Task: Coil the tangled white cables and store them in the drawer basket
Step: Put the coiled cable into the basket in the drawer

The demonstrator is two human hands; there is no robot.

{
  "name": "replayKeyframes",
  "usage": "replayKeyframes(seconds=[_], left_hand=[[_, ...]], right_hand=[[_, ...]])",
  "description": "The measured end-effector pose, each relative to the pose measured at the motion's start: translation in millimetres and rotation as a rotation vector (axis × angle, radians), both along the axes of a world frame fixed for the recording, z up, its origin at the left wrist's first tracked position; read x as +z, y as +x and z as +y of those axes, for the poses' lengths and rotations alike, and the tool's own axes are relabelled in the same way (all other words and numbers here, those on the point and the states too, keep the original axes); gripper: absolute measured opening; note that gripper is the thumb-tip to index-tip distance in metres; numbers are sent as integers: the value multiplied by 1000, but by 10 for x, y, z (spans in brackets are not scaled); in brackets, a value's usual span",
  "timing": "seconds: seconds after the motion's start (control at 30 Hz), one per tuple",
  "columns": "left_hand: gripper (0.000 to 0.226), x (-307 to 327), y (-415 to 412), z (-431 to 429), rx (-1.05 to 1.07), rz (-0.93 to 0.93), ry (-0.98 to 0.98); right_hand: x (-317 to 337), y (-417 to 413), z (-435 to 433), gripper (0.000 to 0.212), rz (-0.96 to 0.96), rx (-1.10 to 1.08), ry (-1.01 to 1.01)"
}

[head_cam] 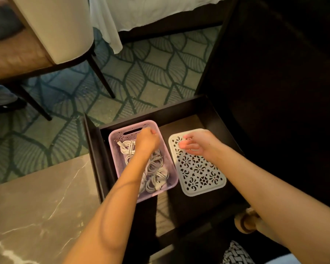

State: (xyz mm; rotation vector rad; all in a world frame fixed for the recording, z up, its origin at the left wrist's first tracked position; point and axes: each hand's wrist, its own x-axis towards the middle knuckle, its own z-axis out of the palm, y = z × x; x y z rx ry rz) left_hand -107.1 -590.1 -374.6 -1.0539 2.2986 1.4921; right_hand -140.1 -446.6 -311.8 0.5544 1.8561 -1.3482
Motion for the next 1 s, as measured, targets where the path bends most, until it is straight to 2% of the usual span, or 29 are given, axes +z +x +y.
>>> replayKeyframes(seconds=[0.2,0.3,0.53,0.8,1.0], left_hand=[[21,1188,-307,287,-120,300,-64],[16,1839,-348,517,-201,426,-207],[18,3017,-233,1152,-343,647,-295],[15,3737,-69,2241,-612,763,-280],[20,4018,196,3344,-833,860,-311]], right_hand=[[998,-46,286,23,265,-84,-152],[1582,21,501,23,412,-134,-163],[2625,355,1178,16,712,-219,-181],[3279,821,2328,17,897,-415,-137],[3417,1232,3273,19,962,-600,-98]])
